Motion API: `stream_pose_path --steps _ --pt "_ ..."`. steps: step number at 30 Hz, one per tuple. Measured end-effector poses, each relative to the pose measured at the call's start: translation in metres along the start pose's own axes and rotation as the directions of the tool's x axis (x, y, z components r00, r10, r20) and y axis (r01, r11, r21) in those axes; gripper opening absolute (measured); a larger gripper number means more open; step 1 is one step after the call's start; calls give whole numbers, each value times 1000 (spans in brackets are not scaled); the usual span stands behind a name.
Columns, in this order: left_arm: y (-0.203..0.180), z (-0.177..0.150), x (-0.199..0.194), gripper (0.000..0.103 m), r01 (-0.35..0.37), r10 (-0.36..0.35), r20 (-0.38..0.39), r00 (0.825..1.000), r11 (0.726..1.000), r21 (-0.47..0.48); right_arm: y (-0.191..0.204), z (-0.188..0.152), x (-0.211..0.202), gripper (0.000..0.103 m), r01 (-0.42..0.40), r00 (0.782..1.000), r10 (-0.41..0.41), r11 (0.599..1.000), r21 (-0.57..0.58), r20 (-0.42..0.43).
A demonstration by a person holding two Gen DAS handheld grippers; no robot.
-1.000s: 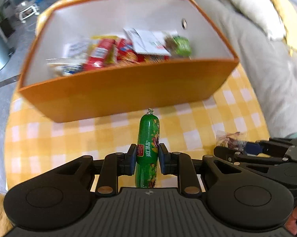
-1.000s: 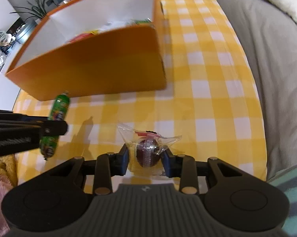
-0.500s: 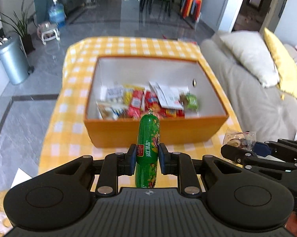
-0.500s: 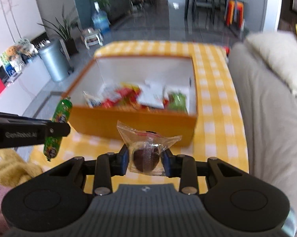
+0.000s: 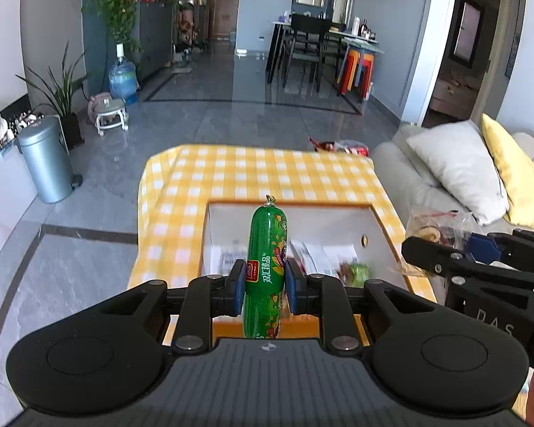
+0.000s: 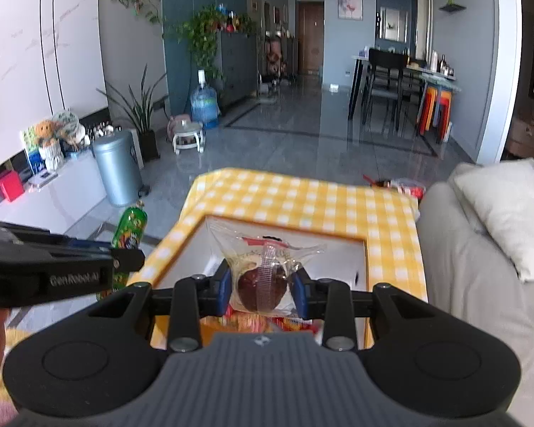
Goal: Organize snacks
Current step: 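Carry the green sausage and the wrapped candy over the orange box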
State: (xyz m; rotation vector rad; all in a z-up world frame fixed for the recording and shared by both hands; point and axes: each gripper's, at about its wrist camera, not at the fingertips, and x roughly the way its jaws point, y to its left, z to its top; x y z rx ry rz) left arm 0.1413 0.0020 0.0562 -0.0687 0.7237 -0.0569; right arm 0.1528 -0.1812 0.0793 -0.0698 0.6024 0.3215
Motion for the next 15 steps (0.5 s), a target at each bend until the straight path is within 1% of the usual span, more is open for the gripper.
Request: stream_pose_path --steps 4,8,11,15 --pt "3 18 10 25 -12 12 16 1000 1000 -1 2 23 10 31 -2 999 2 1000 -1 34" --pt "6 34 29 25 -8 8 7 1000 1000 -7 2 42 30 31 -1 999 1 1000 -9 48" --pt "8 43 46 25 -4 4 -4 1000 1000 -10 -2 52 51 31 0 999 0 1000 -9 42" --pt "9 53 75 25 -1 0 -39 999 1000 -13 -11 62 87 31 4 1000 -4 1000 -2 8"
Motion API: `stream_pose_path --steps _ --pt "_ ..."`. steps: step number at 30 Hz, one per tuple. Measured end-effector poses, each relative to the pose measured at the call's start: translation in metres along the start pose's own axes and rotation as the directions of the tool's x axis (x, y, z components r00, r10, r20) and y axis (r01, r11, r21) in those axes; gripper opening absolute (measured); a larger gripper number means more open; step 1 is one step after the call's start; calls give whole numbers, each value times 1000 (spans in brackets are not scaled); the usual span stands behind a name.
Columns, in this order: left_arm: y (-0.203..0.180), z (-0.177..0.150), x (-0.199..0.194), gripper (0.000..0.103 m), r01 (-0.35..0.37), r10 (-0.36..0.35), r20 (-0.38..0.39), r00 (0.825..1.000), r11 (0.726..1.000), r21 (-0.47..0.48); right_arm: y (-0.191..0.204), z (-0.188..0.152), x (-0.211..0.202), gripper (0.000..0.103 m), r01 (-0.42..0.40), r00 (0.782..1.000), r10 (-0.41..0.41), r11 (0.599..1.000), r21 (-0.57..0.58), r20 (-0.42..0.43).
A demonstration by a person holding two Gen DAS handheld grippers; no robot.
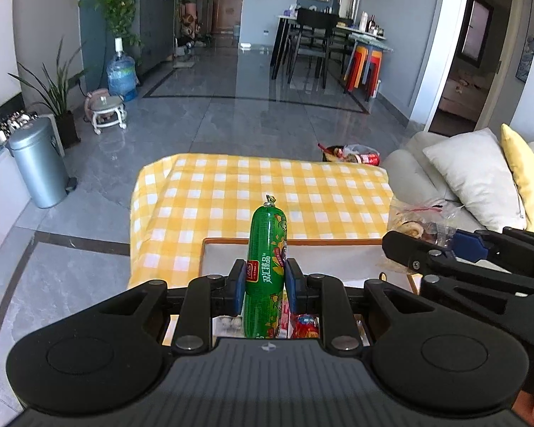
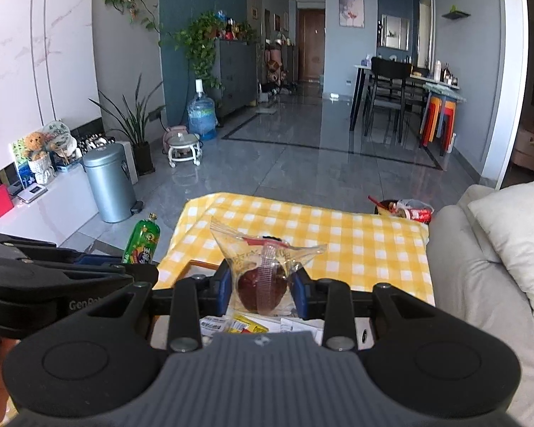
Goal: Organize snacks
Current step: 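Carry the green sausage and the wrapped candy over the orange box, then open both grippers to drop the sausage and candy into the box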
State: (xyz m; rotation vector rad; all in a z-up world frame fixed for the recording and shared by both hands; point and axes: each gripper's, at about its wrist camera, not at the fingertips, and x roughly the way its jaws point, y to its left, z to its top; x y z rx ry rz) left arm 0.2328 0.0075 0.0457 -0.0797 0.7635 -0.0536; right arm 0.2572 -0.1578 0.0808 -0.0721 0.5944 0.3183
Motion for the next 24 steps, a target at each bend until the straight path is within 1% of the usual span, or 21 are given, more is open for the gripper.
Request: stream_pose_path --steps 5,10,13,18,24 --pt "3 8 42 25 13 -14 -65 998 1000 -9 -16 2 49 31 8 997 -8 1000 10 -71" --pt "2 5 83 25 21 -20 -139 990 1000 3 -25 -7 97 31 16 987 -15 1000 6 -161" --pt "1 0 106 25 12 -8 -187 982 1000 20 -30 -17 124 31 17 976 -15 1000 9 -219" --pt "5 -12 135 25 4 4 -262 965 1000 29 -39 -35 163 31 10 950 -2 1000 24 -312" --pt "8 -24 152 25 6 2 -320 947 1000 24 -40 -52 193 31 -4 924 15 1000 28 -381"
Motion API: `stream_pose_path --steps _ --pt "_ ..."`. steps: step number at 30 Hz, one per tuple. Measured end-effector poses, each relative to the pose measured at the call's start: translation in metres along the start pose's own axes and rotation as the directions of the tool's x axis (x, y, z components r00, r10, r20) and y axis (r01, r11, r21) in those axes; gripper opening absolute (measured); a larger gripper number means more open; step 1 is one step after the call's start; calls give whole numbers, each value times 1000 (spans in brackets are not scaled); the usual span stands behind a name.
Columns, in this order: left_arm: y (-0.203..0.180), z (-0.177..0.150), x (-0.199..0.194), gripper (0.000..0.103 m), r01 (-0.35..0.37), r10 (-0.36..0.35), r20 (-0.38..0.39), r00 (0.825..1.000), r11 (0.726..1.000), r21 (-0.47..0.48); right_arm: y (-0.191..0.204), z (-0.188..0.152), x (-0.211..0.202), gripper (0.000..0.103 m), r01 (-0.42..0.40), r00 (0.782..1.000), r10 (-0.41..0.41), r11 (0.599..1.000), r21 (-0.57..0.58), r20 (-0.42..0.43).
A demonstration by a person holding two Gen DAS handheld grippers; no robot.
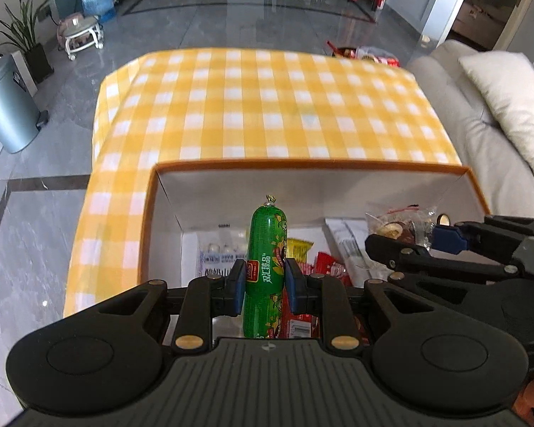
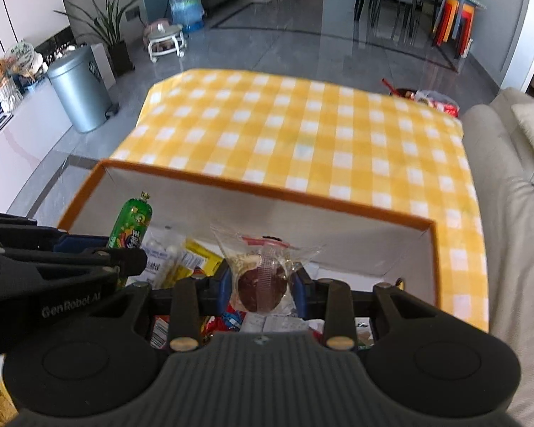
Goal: Organize snacks
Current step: 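Open both grippers to drop the sausage and candy into the box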
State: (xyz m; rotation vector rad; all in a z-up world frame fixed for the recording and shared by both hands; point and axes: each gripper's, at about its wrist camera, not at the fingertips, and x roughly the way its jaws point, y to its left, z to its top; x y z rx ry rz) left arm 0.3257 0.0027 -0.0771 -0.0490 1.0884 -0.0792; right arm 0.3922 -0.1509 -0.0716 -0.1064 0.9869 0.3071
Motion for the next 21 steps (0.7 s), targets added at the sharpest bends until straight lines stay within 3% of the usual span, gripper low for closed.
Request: stream_pose_path --steps 13,17,21 --pt "-2 -1 15 26 -33 34 -55 998 999 31 0 -6 22 34 -12 996 13 1000 14 -83" --pt "-4 -1 7 36 -40 42 -33 999 998 47 0 -9 19 46 -6 996 7 1000 14 -84" --pt "-1 -1 -3 39 -48 49 -20 999 998 37 -1 -10 11 56 2 997 0 1000 24 -80"
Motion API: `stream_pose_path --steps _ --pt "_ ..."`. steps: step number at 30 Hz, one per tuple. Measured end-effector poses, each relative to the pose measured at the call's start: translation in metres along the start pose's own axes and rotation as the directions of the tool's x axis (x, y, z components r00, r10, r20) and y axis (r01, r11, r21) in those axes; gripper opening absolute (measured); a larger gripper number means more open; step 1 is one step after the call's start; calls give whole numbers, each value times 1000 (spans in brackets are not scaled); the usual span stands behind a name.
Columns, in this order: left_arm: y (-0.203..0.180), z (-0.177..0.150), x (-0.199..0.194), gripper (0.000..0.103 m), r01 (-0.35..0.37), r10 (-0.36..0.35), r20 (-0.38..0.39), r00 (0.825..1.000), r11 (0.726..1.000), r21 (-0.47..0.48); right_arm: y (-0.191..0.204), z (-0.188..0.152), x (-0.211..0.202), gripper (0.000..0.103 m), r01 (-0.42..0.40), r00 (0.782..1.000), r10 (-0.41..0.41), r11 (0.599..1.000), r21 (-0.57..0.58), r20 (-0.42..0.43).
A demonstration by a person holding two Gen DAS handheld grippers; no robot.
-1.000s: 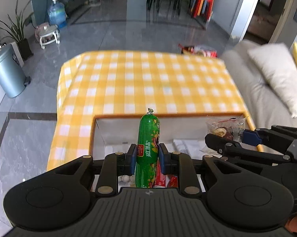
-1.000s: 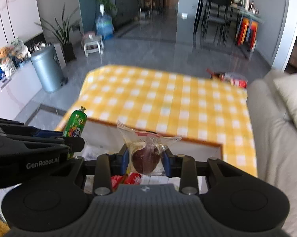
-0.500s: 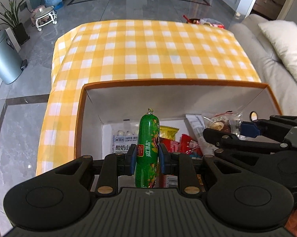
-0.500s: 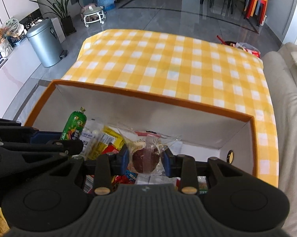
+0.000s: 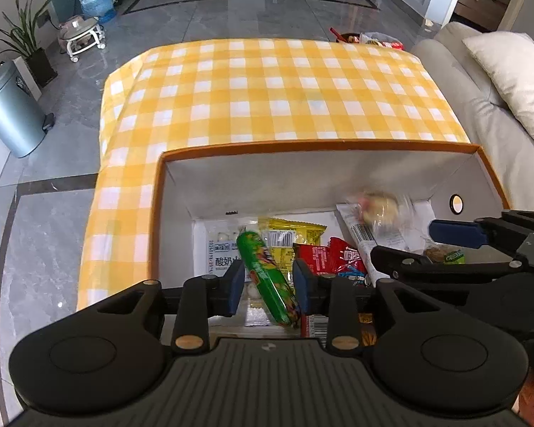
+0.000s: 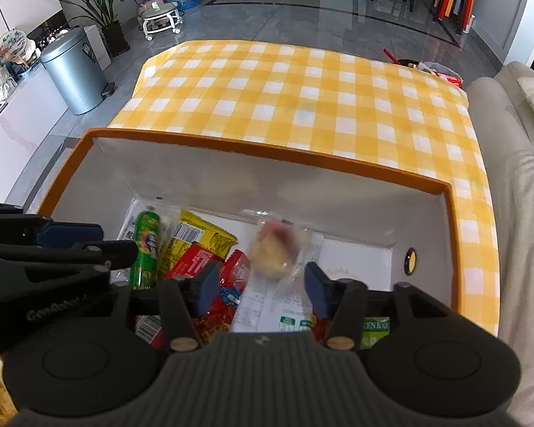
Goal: Organize snacks
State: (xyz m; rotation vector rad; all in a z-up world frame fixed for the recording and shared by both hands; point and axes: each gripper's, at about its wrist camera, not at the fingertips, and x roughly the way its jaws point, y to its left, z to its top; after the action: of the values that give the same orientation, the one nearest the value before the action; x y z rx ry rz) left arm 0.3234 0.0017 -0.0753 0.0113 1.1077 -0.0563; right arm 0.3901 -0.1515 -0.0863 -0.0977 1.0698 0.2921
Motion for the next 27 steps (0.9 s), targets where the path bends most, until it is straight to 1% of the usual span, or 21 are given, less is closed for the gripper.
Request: stream_pose_path --steps 2,4,10,16,20,22,25,27 --pt "1 0 -7 44 -9 9 15 1000 1000 -5 0 0 -6 62 7 1000 -7 1000 2 5" --pt "2 1 -15 46 -18 18 33 999 1000 -7 0 1 -14 66 14 1000 -14 1000 5 14" --pt "2 6 -46 48 -40 41 100 994 999 -9 1 7 -47 76 15 997 -15 1000 5 78" --pt "3 7 -88 50 -44 46 199 979 999 -12 8 13 -91 78 25 984 -23 1000 -10 178" --pt "3 6 -118 53 -56 57 263 963 998 -11 12 14 -124 81 27 969 -23 1000 -11 247" --pt "3 6 -136 54 -63 65 301 951 998 -16 15 12 -141 82 26 958 -21 1000 -15 286" --pt "3 1 -164 57 -72 72 376 924 997 -15 21 10 -172 84 27 935 -17 999 -25 354" --pt "0 -5 -185 61 -89 85 435 896 996 -10 24 6 -194 86 28 915 -13 999 -32 404"
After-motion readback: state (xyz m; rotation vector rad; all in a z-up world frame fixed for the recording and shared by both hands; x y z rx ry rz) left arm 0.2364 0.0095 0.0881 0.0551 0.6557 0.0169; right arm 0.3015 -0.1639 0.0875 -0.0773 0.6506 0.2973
